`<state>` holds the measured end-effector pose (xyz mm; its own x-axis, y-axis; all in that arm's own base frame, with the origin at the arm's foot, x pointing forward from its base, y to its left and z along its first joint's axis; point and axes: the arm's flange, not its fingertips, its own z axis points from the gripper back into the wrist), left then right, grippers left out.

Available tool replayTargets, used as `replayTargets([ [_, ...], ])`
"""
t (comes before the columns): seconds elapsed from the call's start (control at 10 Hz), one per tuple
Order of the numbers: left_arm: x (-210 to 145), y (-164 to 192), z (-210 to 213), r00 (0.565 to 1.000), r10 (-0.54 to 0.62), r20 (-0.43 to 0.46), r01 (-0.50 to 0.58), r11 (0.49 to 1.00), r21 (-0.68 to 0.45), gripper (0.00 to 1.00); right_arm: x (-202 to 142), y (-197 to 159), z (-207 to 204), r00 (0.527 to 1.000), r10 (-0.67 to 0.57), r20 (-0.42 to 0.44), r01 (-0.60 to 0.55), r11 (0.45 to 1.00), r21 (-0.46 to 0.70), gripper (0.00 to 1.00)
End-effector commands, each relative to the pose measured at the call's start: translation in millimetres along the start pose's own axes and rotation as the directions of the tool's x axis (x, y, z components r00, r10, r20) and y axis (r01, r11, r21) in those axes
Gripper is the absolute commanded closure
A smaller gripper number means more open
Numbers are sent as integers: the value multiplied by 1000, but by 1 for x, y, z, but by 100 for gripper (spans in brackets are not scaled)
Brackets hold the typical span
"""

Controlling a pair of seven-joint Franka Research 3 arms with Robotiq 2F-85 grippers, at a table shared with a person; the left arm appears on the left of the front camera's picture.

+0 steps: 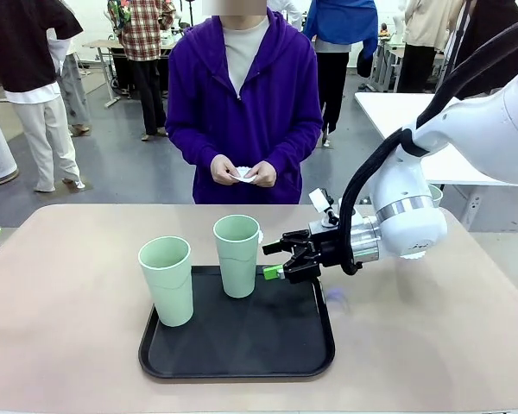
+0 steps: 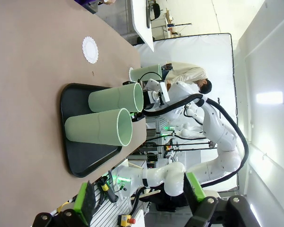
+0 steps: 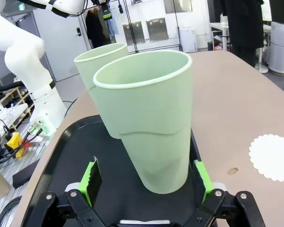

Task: Place coasters on the table and set cups on them.
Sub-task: Take one Reusable plastic cup from the Flat Tray and place it on a coaster set by the human.

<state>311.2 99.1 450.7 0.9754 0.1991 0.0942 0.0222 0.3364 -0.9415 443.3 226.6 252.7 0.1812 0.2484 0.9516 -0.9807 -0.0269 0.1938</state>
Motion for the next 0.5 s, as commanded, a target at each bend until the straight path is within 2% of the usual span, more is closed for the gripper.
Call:
replayTargets([
  [0.0,0,0,2,1000,-14,4,14,1000,-17,0,-7,-7,-13,1000,10,2,-10,1000,18,0],
  [0.4,0,0,2,1000,-14,4,14,1000,-17,0,-11,-11,-22,1000,29,-3,-29,999,36,0],
])
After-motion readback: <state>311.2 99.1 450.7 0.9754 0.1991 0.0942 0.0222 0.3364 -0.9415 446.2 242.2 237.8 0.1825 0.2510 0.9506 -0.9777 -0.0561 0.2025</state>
